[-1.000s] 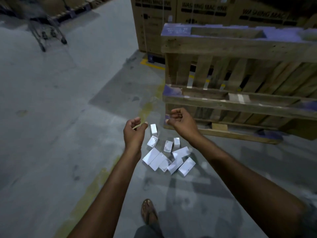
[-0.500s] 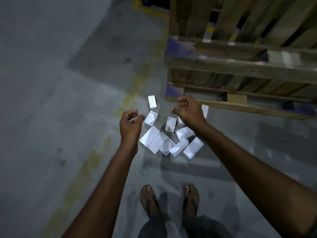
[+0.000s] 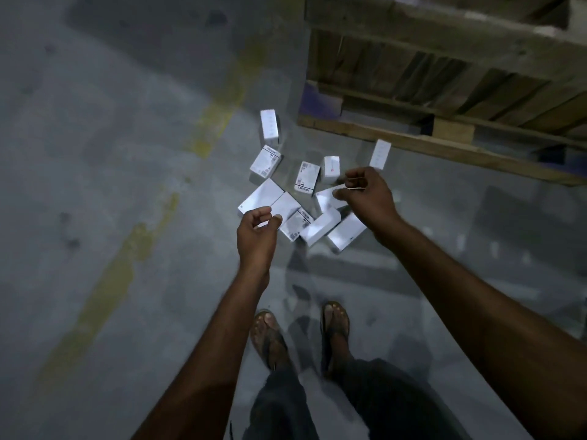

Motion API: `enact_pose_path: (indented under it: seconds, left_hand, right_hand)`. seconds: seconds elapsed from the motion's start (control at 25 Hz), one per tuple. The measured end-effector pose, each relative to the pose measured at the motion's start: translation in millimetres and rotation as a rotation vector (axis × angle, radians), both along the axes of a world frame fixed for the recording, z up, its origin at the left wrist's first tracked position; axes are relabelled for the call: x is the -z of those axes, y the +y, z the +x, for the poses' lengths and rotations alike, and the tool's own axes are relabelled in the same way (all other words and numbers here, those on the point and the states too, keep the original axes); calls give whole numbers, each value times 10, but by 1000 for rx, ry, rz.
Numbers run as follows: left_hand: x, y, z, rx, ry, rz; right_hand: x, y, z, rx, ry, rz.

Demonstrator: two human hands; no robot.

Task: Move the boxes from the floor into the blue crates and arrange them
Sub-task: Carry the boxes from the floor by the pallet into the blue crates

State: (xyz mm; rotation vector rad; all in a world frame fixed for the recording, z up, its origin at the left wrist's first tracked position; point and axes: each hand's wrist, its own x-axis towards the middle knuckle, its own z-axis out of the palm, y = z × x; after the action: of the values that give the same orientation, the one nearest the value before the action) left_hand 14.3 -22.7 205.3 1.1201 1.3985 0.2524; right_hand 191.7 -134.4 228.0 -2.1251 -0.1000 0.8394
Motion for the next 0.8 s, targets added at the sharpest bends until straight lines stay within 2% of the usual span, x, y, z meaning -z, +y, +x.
enact_pose_path:
  seconds: [0.2, 0.44, 0.6, 0.8]
  left_hand:
    - [-65, -186, 280, -25, -7, 4]
    - [477, -495, 689, -238, -8, 32]
    - [1083, -686, 1046, -270, 15, 60]
    - [2324, -644, 1538, -133, 28, 179]
  right_hand:
    - [38, -95, 294, -59, 18, 8]
    - [627, -296, 897, -260, 30, -27]
    - [1321, -264, 1344, -403, -42, -92]
    - [2534, -7, 1792, -458, -105, -38]
